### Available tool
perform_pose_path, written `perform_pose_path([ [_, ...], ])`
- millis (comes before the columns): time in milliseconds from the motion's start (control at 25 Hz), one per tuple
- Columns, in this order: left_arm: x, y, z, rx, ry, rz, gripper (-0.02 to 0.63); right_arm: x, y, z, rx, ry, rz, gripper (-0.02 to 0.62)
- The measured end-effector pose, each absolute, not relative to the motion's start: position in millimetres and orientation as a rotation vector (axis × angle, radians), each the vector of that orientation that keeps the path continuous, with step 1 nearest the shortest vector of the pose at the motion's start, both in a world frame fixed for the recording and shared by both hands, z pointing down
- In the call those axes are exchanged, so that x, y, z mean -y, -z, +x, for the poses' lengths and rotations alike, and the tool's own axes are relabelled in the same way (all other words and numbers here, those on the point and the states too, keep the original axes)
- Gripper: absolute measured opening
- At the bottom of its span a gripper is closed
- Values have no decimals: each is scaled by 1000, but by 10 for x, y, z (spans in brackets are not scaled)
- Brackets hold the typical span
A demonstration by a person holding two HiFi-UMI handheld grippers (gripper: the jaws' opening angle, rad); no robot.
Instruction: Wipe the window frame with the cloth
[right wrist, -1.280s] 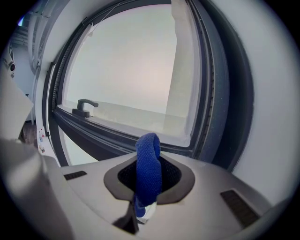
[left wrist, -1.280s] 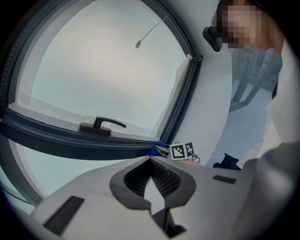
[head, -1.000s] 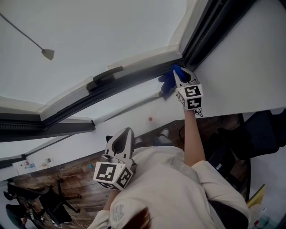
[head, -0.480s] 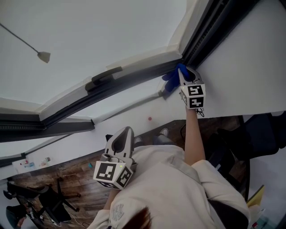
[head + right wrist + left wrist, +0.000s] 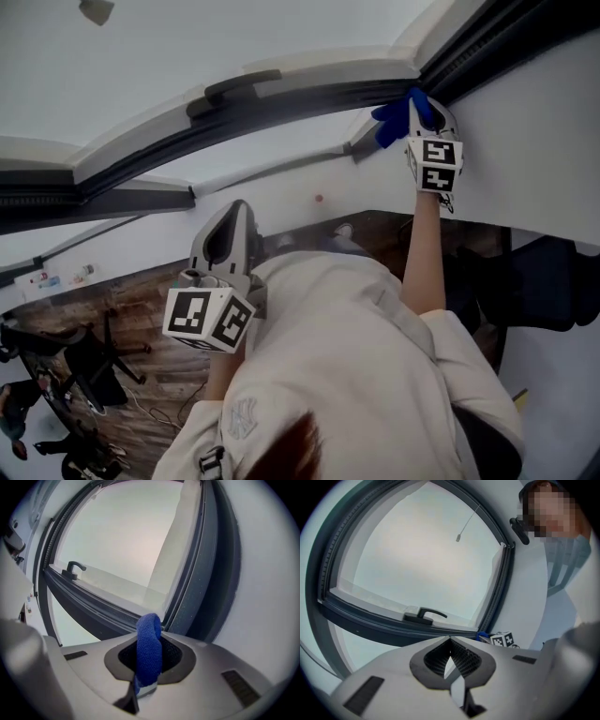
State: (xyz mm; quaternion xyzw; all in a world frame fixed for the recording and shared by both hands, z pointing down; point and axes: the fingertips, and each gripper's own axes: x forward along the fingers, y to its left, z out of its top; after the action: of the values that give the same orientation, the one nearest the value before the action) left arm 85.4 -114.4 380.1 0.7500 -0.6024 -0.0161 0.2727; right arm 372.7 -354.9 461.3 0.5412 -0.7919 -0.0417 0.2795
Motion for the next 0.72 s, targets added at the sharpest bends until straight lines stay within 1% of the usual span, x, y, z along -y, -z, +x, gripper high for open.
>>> perform_pose_path([
  [200,954,-3906,159,1818,52,1847,5,3542,-4611,3738,2222,62,1419,43],
  [320,830,-3931,-138,1888,40,1785,5,3533,-4636,3764,2272,-23,1439,43],
  [520,770,-3881,-312,1897,43,1794,5,3484,-4585,3761,2407,-318,1598,43],
  [720,803,-3869,-308,1813,13,1871,5,2936,-4382,3194,2680,-486,1480,43],
])
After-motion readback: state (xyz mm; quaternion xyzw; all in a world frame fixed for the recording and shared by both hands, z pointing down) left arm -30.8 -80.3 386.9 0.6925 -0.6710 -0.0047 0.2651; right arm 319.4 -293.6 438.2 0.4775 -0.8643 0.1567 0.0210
